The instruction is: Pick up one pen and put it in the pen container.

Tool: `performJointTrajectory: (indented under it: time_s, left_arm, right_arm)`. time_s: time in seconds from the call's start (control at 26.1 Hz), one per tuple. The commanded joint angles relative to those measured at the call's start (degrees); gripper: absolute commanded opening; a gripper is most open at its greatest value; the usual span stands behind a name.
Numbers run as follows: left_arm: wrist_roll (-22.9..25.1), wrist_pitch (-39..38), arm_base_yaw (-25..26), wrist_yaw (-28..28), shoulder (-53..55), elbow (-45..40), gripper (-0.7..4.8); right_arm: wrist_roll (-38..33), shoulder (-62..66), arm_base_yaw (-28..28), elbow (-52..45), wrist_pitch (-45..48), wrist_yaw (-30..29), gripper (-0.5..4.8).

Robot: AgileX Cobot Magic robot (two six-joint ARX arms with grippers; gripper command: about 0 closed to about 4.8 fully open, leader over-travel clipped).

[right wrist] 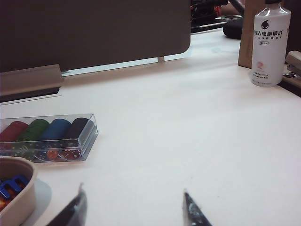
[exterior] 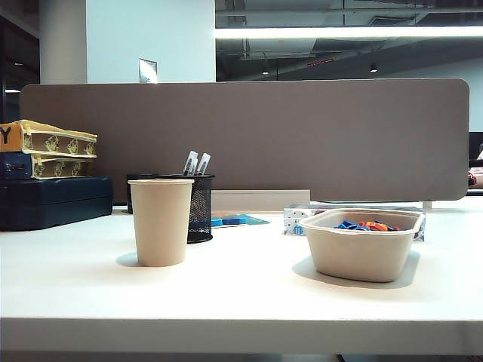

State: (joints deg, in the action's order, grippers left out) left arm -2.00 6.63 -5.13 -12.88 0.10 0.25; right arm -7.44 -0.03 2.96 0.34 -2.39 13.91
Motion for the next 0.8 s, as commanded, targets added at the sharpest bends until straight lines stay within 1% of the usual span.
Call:
performJointTrajectory:
  time_s: [0.04, 0.08, 0.8]
  left_arm:
    - [0.0, 0.7, 1.7, 0.1, 0.0, 0.2, 0.76]
    - [0.0, 0.7, 2.3, 0.0, 0.0, 0.2, 0.76]
    - [0.0, 0.7, 2.2, 0.1, 0.0, 0.2, 0.76]
  right_arm:
    - [-0.1, -0.2, 0.0, -0.3, 0.9, 0.2, 2.53]
    - [-0.1, -0.2, 0.0, -0.3, 0.9, 0.2, 2.53]
    - [-0.1, -0.2, 0.0, -0.3, 0.9, 0.1, 2.53]
